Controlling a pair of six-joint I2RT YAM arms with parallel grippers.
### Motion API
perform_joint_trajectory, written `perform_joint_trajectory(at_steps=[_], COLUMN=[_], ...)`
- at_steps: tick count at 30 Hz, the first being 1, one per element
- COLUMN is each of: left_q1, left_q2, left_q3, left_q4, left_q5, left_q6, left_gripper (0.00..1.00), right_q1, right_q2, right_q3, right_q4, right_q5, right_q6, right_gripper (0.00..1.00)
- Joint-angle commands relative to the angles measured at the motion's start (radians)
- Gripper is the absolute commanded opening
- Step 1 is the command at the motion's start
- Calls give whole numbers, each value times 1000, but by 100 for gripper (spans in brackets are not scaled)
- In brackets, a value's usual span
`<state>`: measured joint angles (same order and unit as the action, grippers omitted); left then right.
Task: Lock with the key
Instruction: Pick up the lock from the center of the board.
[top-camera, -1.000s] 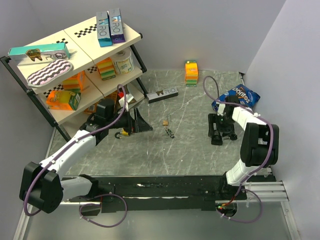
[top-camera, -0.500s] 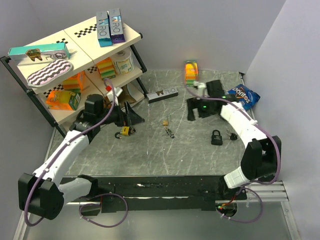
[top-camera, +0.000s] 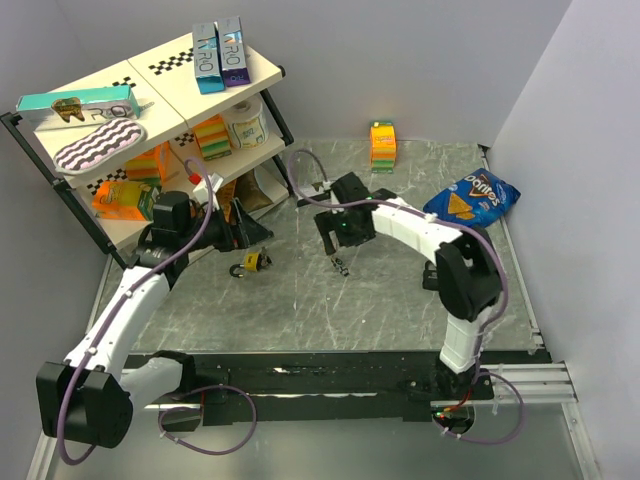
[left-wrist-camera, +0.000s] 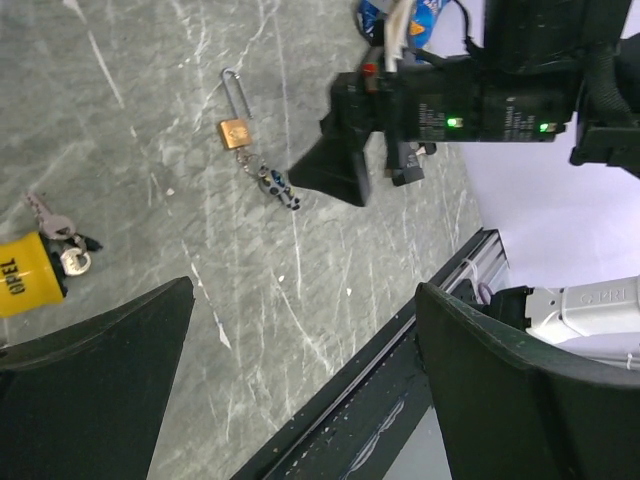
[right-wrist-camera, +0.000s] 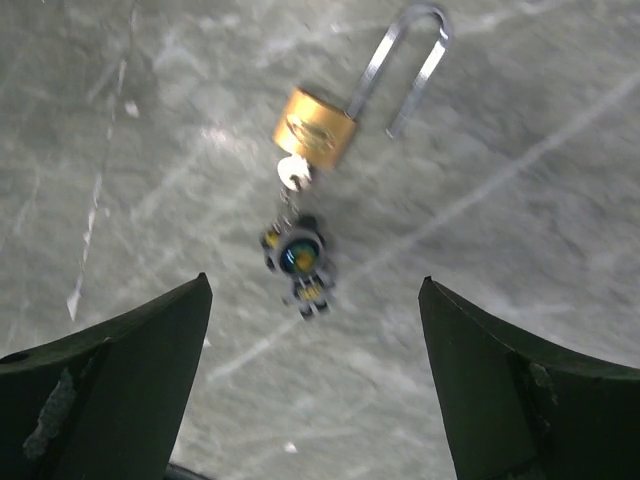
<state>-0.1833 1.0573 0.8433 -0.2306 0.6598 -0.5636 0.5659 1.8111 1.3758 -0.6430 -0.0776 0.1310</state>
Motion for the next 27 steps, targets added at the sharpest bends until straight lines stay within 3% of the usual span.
perform_joint_trajectory(at_steps=[1,15,27], left_q1=[11,21,38], left_q2=[-8,24,7], left_q3=[-10,-13,-29], left_q4=[7,36,33], left_q5=[0,3,3], left_q6=[-7,-15,-19], left_gripper=[96,96,96], right_q1=[48,51,49], right_q2=[71,218,313], right_q3=[94,144,226], right_q4=[20,63,60], right_q5=[76,113,134], right_q6=[82,131,156], right_gripper=[92,72,63])
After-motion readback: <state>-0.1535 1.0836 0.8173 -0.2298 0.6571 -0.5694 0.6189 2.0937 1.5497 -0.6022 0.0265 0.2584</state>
